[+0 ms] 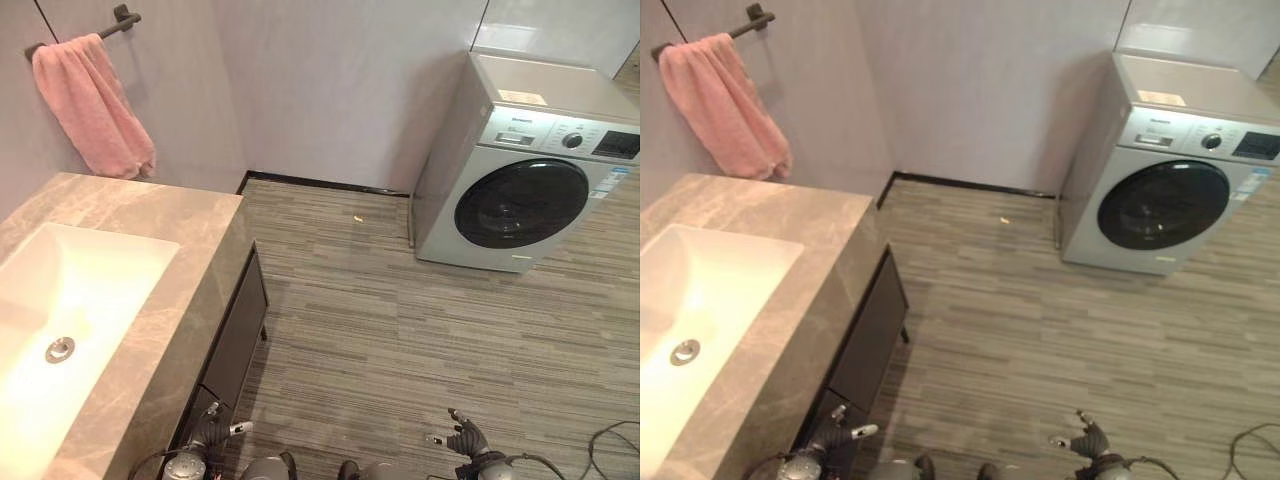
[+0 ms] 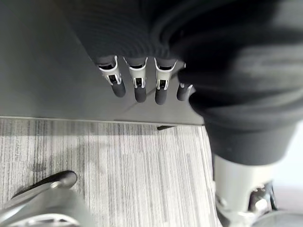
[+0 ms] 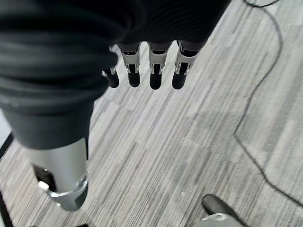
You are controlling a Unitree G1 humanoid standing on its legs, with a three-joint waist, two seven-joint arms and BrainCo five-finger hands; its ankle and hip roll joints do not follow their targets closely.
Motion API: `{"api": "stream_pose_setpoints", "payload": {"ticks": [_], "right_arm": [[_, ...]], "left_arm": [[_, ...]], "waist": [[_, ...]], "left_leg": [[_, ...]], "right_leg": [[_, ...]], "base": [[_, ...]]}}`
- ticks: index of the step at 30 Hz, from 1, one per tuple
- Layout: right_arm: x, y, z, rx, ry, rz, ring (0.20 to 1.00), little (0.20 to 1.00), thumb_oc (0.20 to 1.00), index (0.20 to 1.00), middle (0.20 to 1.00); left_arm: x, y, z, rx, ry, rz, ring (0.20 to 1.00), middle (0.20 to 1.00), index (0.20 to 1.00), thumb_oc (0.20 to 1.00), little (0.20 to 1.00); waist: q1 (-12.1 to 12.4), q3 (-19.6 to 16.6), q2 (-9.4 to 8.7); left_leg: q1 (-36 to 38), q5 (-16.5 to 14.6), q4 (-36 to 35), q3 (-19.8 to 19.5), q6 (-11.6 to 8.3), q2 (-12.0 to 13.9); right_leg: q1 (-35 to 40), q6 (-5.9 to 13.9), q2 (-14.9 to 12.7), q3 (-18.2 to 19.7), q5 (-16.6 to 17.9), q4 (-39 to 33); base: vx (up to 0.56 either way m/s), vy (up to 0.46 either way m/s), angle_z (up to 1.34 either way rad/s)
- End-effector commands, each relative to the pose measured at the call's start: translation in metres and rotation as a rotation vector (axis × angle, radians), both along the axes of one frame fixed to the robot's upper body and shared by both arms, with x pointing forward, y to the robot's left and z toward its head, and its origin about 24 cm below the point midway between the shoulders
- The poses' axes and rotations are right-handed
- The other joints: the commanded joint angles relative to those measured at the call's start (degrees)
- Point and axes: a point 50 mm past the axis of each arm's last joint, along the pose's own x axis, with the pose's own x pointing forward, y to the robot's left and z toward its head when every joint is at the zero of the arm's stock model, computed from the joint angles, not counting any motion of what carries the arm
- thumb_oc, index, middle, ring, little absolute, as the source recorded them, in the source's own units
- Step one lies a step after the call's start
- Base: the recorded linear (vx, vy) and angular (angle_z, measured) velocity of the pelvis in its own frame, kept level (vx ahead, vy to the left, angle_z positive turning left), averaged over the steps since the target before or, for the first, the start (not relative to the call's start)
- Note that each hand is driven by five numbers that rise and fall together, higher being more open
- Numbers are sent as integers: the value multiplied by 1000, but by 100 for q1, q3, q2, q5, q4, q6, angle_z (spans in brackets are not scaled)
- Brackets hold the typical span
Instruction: Put brush and paste in cup on sink, flatten towel.
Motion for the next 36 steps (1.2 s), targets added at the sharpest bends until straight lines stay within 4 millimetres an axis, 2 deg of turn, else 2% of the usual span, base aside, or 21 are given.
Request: {"api": "stream_pose_setpoints", "payload": {"ticks": [1, 2, 3, 4, 6, 9, 16, 17, 20, 23, 26, 27, 28, 29, 30, 32, 33, 36], "right_arm": [[13, -33, 19, -73, -84, -52, 1000, 1000, 1000, 1000, 1000], [14, -33, 19, -73, -84, -53, 1000, 1000, 1000, 1000, 1000], [15, -34, 19, -73, -87, -68, 1000, 1000, 1000, 1000, 1000], [14, -34, 17, -73, -83, -85, 1000, 1000, 1000, 1000, 1000], [9, -31, 13, -54, -69, -113, 1000, 1000, 1000, 1000, 1000], [1, -25, 8, -34, -38, -100, 1000, 1000, 1000, 1000, 1000], [-6, -15, 4, -19, -19, -41, 1000, 1000, 1000, 1000, 1000], [-8, -15, 4, -18, -20, -42, 1000, 1000, 1000, 1000, 1000], [-6, -21, 9, -32, -46, -53, 1000, 1000, 1000, 1000, 1000], [-7, -25, 10, -51, -45, -48, 1000, 1000, 1000, 1000, 1000], [-10, -33, 11, -74, -40, -85, 1000, 1000, 1000, 1000, 1000], [-10, -35, 11, -74, -41, -113, 1000, 1000, 1000, 1000, 1000], [-8, -33, 11, -62, -48, -120, 1000, 1000, 1000, 1000, 1000], [-7, -31, 10, -61, -48, -103, 1000, 1000, 1000, 1000, 1000], [-6, -29, 10, -63, -44, -83, 1000, 1000, 1000, 1000, 1000], [-1, -24, 10, -66, -43, -41, 1000, 1000, 1000, 1000, 1000], [6, -18, 10, -58, -48, -6, 1000, 1000, 1000, 1000, 1000], [15, -9, 11, -44, -58, 40, 1000, 1000, 1000, 1000, 1000]], "left_arm": [[31, -13, 16, 8, -124, -92, 1000, 1000, 1000, 1000, 1000], [32, -13, 16, 7, -124, -93, 1000, 1000, 1000, 1000, 1000], [34, -11, 17, 22, -126, -88, 1000, 1000, 1000, 1000, 1000], [34, -9, 16, 31, -117, -71, 1000, 1000, 1000, 1000, 1000], [28, -8, 10, 29, -83, -43, 1000, 1000, 1000, 1000, 1000], [20, -6, 5, 12, -56, 6, 1000, 1000, 1000, 1000, 1000], [8, 0, 1, -1, -30, 49, 1000, 1000, 1000, 1000, 1000], [7, 1, 0, 0, -26, 50, 1000, 1000, 1000, 1000, 1000], [13, 0, 4, 2, -48, 36, 1000, 1000, 1000, 1000, 1000], [14, -1, 5, -4, -58, 34, 1000, 1000, 1000, 1000, 1000], [16, -3, 5, -24, -69, 56, 1000, 1000, 1000, 1000, 1000], [15, -4, 5, -30, -69, 64, 1000, 1000, 1000, 1000, 1000], [10, -2, 2, -29, -55, 79, 1000, 1000, 1000, 1000, 1000], [7, -1, 2, -25, -53, 89, 1000, 1000, 1000, 1000, 1000], [5, 0, 0, -24, -44, 96, 1000, 1000, 1000, 1000, 1000], [1, 3, -1, -16, -31, 103, 1000, 1000, 1000, 1000, 1000], [-3, 7, -1, -14, -24, 120, 1000, 1000, 1000, 1000, 1000], [-12, 11, -5, -12, 4, 147, 1000, 1000, 1000, 1000, 1000]], "waist": [[-62, 231, 81], [-68, 226, 85], [-120, 193, 78], [-107, 187, 66], [-100, 140, 41], [-89, 78, 8], [-49, -65, -56], [-53, -80, -68], [-27, 44, -112], [6, 88, -122], [49, 84, -116], [106, 52, -89], [212, -15, -6], [291, -30, 35], [361, -51, 86], [452, -54, 104], [475, -90, 54], [563, -291, -37]], "left_leg": [[-239, -113, 1112, -296, 212, -229], [-263, -128, 1141, -303, 214, -229], [-229, -473, 1193, -299, 380, -273], [-218, -516, 1206, -305, 400, -294], [-151, -549, 1061, -272, 451, -338], [-49, -443, 773, -257, 422, -406], [155, 169, -92, -354, 239, -516], [128, 335, -66, -370, 166, -509], [-271, 1179, 465, -538, -183, -425], [-366, 1297, 724, -572, -236, -457], [-689, 1248, 441, -383, -218, -466], [-846, 1255, 60, -305, -181, -491], [-935, 1323, -778, -302, -109, -488], [-895, 1542, -1260, -350, -113, -479], [-962, 1730, -1563, -431, -160, -431], [-985, 1910, -1562, -507, -179, -402], [-901, 1703, -1495, -586, -83, -486], [-876, 1441, -1253, -679, 121, -696]], "right_leg": [[73, 520, -60, 249, 53, 614], [52, 521, -65, 242, 35, 644], [-62, 481, -114, 278, -132, 882], [-79, 474, -125, 296, -133, 912], [-59, 472, -134, 329, -110, 834], [15, 481, -130, 350, -38, 608], [305, 515, 38, 462, 436, -414], [367, 506, 75, 460, 491, -560], [636, 418, 141, 433, 698, -951], [792, 379, 158, 429, 723, -1138], [1022, 414, 109, 418, 721, -1458], [1107, 441, 143, 472, 694, -1545], [1238, 487, 236, 595, 614, -1644], [1364, 517, 276, 664, 544, -1682], [1476, 531, 327, 725, 481, -1695], [1628, 524, 345, 804, 375, -1599], [1657, 588, 265, 865, 278, -1520], [1795, 703, 35, 985, 195, -1351]], "base": [[-49, -7, 0], [34, 7, 7], [59, -8, 11], [79, -12, 10], [64, -17, 5], [55, -26, -1], [47, -59, 1], [41, -108, 4], [8, -115, 16], [44, -45, 25], [106, -4, 3], [267, 71, 24], [343, 115, 21], [393, 135, -14], [314, 89, -34], [316, 79, -47], [346, 124, -49], [375, 164, -61]]}}
